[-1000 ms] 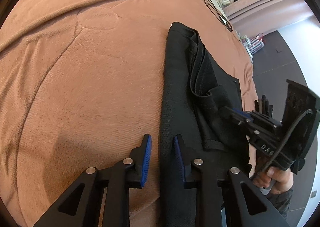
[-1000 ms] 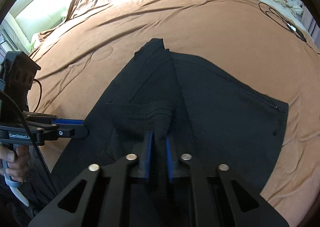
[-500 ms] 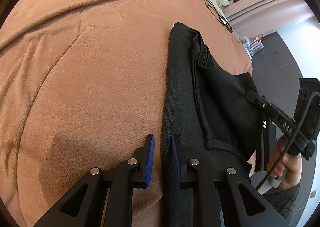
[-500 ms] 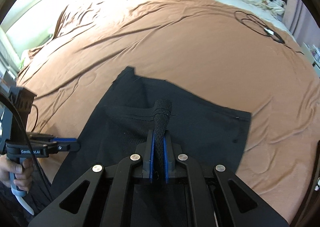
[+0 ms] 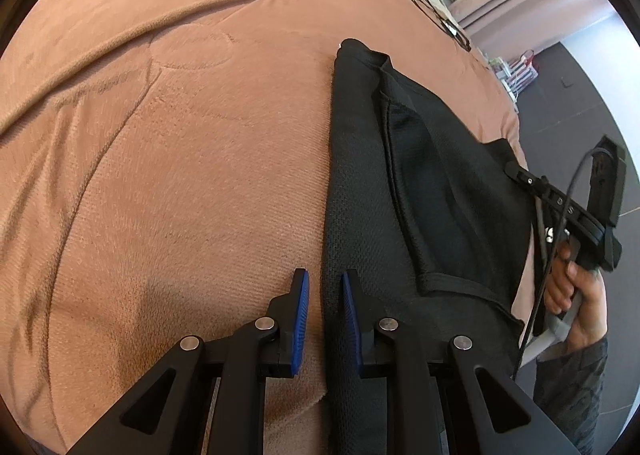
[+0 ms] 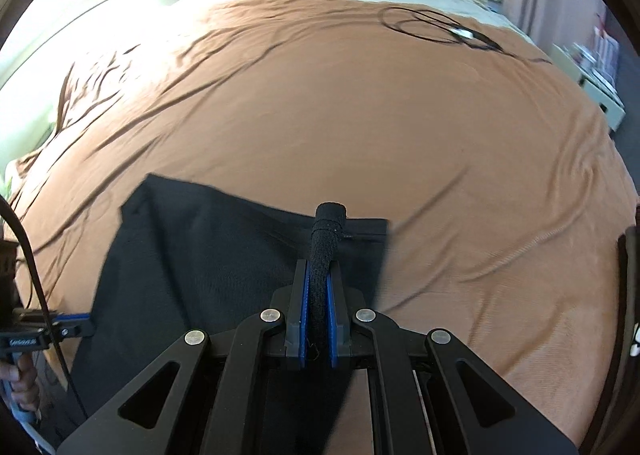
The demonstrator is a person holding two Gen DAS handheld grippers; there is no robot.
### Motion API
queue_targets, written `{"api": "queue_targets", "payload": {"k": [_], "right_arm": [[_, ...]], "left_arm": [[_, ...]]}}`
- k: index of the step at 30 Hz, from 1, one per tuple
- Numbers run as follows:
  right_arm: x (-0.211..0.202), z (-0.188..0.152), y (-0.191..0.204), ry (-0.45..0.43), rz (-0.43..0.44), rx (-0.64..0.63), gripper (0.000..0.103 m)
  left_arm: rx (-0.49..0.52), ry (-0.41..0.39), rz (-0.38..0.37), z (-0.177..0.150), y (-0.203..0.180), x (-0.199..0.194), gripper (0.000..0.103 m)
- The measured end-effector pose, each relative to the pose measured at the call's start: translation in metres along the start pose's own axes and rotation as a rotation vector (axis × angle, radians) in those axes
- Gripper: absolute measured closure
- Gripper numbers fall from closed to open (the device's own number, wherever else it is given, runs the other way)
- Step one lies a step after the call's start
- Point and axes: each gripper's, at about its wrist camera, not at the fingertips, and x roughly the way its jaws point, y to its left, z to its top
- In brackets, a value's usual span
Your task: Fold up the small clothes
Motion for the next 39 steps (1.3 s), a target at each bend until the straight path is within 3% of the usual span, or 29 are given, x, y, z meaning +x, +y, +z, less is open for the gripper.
{"api": "queue_targets", "payload": {"k": [9, 13, 16, 20, 21, 28, 31, 39], "right_arm": [[0.018, -0.001, -0.033, -0.01, -0.059, 0.103, 0.098], [0.009, -0.004, -0.035, -0.012, 0.025, 0.14, 0.098], [0.0, -0.009, -0.017, 0.004, 0.047, 0.067, 0.094], [-0.014, -0.016, 0.013, -0.002, 0.065, -0.046, 0.044], [-0.017, -0.017, 0.015, -0.011, 0.065, -0.063, 0.041], [-0.019, -0.037, 0.064, 0.046, 0.118, -0.269, 0.041], [-0.016, -0.046, 0.084, 0.087, 0.136, -0.344, 0.032], [-0.008, -0.052, 0.121, 0.128, 0.098, -0.488, 0.031]], "left_arm": [[0.016, 0.003, 0.035, 0.004, -0.011, 0.005, 0.083], [0.01, 0.004, 0.024, 0.005, -0.012, 0.002, 0.083], [0.01, 0.0, 0.022, 0.006, -0.012, -0.001, 0.083], [0.012, -0.001, 0.014, 0.005, -0.012, -0.004, 0.082], [0.014, -0.001, 0.014, 0.004, -0.012, -0.005, 0.082], [0.011, 0.006, 0.007, -0.003, -0.007, -0.006, 0.079], [0.005, 0.008, -0.001, -0.006, -0.005, -0.005, 0.079], [0.003, 0.006, -0.016, -0.009, 0.0, -0.004, 0.079]]}}
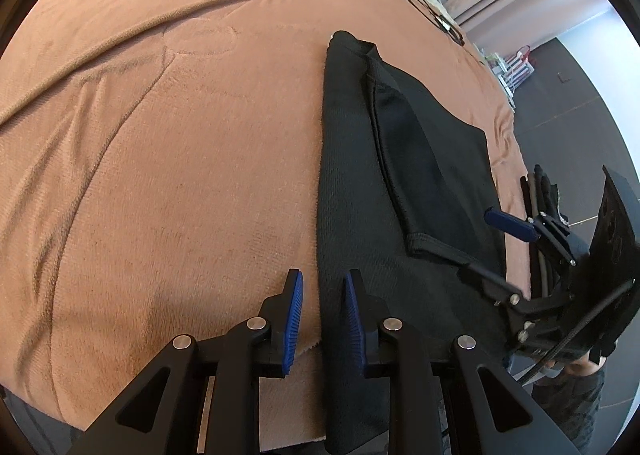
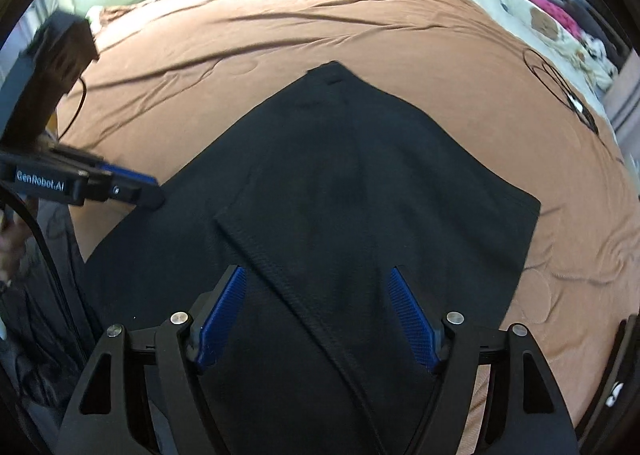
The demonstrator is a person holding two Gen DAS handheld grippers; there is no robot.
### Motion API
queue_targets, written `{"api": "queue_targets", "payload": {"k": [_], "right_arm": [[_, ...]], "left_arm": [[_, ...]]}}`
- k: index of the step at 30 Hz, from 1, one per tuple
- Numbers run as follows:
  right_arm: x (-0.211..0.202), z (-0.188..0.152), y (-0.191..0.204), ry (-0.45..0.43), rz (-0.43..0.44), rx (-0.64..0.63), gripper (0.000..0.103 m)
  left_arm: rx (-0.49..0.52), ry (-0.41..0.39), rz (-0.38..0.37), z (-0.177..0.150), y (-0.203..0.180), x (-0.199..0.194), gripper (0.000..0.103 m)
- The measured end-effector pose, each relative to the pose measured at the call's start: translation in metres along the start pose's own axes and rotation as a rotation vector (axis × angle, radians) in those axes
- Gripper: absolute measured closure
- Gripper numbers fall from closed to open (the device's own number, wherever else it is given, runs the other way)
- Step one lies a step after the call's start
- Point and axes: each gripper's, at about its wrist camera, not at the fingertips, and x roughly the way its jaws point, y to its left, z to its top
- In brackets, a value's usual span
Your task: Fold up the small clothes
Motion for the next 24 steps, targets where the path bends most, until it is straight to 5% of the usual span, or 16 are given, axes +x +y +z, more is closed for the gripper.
{"api": "queue_targets", "payload": {"k": [10, 24], "right_arm": [[0.028, 0.011, 0.025, 0.064, -0.083, -0.091, 0.031], [0.05, 0.03, -0.029, 0.052, -0.235, 0.059, 0.031]], "left_arm": [[-0.003, -0.007, -0.022, -0.004, 0.007, 0.001, 0.079], [0.004, 0.005, -0.036, -0.004, 0.012, -0.001, 0.079]]}}
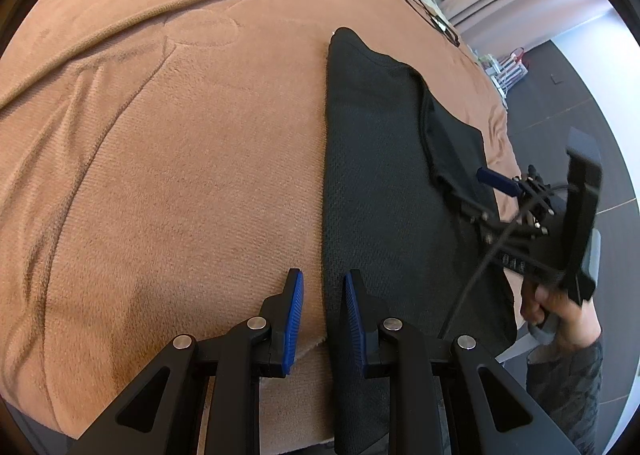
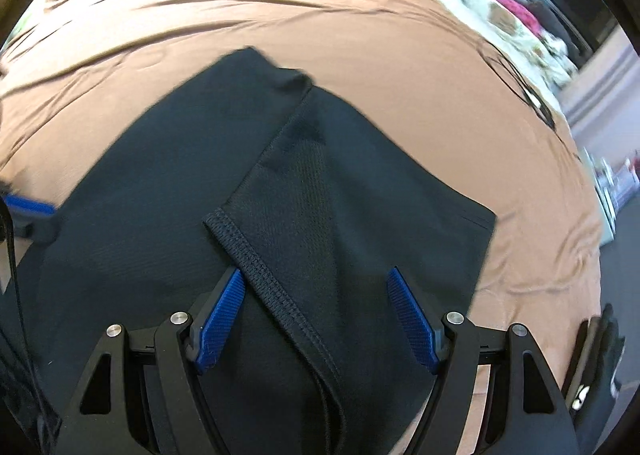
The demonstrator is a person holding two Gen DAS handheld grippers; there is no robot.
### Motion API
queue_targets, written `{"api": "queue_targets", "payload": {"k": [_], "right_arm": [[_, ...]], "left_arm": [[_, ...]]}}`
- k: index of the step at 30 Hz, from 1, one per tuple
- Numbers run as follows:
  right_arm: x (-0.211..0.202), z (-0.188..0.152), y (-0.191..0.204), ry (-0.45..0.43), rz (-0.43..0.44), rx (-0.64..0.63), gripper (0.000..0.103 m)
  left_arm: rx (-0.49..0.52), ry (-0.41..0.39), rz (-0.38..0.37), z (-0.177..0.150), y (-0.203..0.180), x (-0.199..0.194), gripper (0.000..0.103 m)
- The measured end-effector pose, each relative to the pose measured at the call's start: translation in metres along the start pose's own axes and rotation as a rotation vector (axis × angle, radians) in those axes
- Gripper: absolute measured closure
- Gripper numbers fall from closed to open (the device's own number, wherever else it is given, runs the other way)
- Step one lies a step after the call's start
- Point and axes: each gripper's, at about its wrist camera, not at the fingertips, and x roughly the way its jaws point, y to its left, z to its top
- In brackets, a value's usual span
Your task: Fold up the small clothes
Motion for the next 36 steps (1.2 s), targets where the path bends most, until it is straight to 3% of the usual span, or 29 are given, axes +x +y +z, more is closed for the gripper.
{"api": "queue_targets", "payload": {"k": [7, 15, 19, 28, 36], "right_arm": [[0.012, -0.001, -0.039, 0.006, -0.081, 0.135, 0.031], [0.019, -0.013, -0.086, 0.025, -0.203, 0.384, 0.031], [0.014, -0.025, -0.099, 0.003, -0.106, 0.472, 0.031], [-0.005, -0.052, -0.1, -0.015, 0.133, 0.505, 0.031], [-0.011, -0.089, -0.088, 0.011, 0.221, 0.517, 0.031]], "left_arm": [[0.004, 0.002, 0.006, 0.0, -0.003, 0.001, 0.079], [0.004, -0.001, 0.005, 0.001, -0.003, 0.001, 0.079], [0.0, 0.0, -0.003, 0.001, -0.002, -0.001, 0.079], [0.007, 0.013, -0.006, -0.002, -0.003, -0.006, 0.079], [0.023, 0.027, -0.018, -0.015, -0.006, -0.009, 0.076]]}}
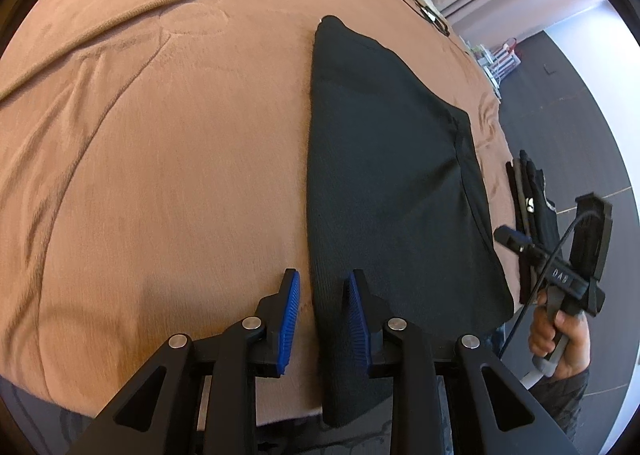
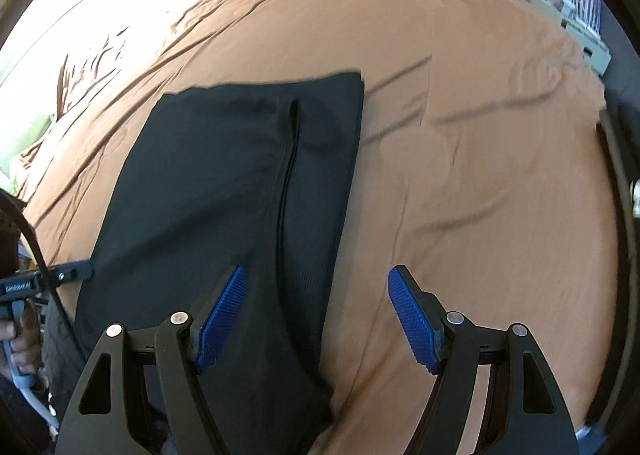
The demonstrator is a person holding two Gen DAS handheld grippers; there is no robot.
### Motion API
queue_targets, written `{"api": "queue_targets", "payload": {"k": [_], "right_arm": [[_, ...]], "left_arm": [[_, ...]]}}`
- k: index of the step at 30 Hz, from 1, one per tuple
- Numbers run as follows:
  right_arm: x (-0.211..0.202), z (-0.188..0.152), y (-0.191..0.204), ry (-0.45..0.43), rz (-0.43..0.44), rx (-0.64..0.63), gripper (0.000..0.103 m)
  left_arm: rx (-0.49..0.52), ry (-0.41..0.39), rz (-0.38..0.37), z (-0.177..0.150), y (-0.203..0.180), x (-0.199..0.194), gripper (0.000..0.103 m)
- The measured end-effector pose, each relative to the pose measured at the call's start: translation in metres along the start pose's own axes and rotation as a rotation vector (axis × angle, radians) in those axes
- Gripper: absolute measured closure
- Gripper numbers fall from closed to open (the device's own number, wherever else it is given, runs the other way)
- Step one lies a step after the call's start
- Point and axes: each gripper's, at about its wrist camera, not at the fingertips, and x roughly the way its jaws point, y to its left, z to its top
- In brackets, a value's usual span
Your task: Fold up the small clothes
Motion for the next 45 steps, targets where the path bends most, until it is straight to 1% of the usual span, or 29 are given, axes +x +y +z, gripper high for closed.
{"api": "queue_targets", "payload": {"k": [1, 4, 7, 11, 13, 15, 17, 19, 21, 22, 23, 25, 28, 33, 37, 40, 41, 42, 43, 44, 45], "right_arm": [[-0.008, -0.009, -0.003, 0.002, 0.003, 0.008, 0.031], [-0.01, -0.026, -0.007, 0.007, 0.011, 0.044, 0.031], [-0.01, -0.041, -0.012, 0.006, 0.026, 0.088, 0.031], [-0.021, -0.059, -0.011, -0.007, 0.031, 0.124, 0.031], [-0.027, -0.067, -0.009, -0.019, 0.024, 0.136, 0.036], [-0.031, -0.075, -0.009, -0.031, 0.016, 0.158, 0.043], [-0.033, -0.081, -0.007, -0.038, 0.014, 0.17, 0.048], [-0.037, -0.089, -0.004, -0.05, 0.009, 0.178, 0.051], [-0.04, -0.094, -0.002, -0.061, 0.01, 0.184, 0.056], [-0.041, -0.097, -0.001, -0.064, 0.014, 0.19, 0.056], [-0.041, -0.099, 0.0, -0.066, 0.015, 0.193, 0.056], [-0.043, -0.102, 0.001, -0.068, 0.018, 0.194, 0.056], [-0.046, -0.105, 0.001, -0.067, 0.027, 0.195, 0.056], [-0.05, -0.108, -0.003, -0.062, 0.052, 0.204, 0.056], [-0.053, -0.108, -0.007, -0.06, 0.086, 0.203, 0.056], [-0.053, -0.107, -0.011, -0.058, 0.115, 0.212, 0.056], [-0.054, -0.106, -0.013, -0.062, 0.127, 0.214, 0.056], [-0.056, -0.105, -0.016, -0.067, 0.143, 0.212, 0.056], [-0.055, -0.104, -0.016, -0.067, 0.152, 0.212, 0.056], [-0.055, -0.102, -0.019, -0.064, 0.164, 0.212, 0.056], [-0.053, -0.1, -0.02, -0.064, 0.166, 0.209, 0.056]], "left_arm": [[0.0, 0.002, -0.003, -0.003, 0.0, -0.001, 0.076], [0.004, 0.01, -0.012, -0.01, 0.001, -0.003, 0.076], [0.008, 0.023, -0.02, -0.019, 0.0, -0.003, 0.076], [0.02, 0.031, -0.023, -0.031, -0.004, -0.004, 0.076], [0.029, 0.031, -0.017, -0.038, -0.005, -0.006, 0.076], [0.037, 0.03, -0.01, -0.042, -0.008, -0.005, 0.076], [0.048, 0.031, 0.002, -0.045, -0.012, -0.004, 0.076], [0.069, 0.027, 0.019, -0.05, -0.015, -0.004, 0.076], [0.091, 0.019, 0.041, -0.053, -0.019, -0.004, 0.077], [0.095, 0.015, 0.053, -0.054, -0.02, -0.004, 0.084], [0.099, 0.014, 0.068, -0.054, -0.021, -0.003, 0.089], [0.099, 0.015, 0.065, -0.054, -0.019, -0.004, 0.095], [0.083, 0.018, 0.058, -0.055, -0.013, -0.007, 0.097], [0.074, 0.02, 0.066, -0.055, -0.01, -0.01, 0.097], [0.079, 0.028, 0.062, -0.053, -0.013, -0.012, 0.097], [0.063, 0.038, 0.051, -0.048, -0.011, -0.016, 0.097], [0.061, 0.038, 0.046, -0.046, -0.01, -0.018, 0.096], [0.058, 0.037, 0.045, -0.044, -0.009, -0.019, 0.09], [0.051, 0.033, 0.04, -0.041, -0.008, -0.021, 0.079], [0.045, 0.029, 0.038, -0.04, -0.005, -0.022, 0.072], [0.036, 0.023, 0.034, -0.037, -0.004, -0.022, 0.058]]}}
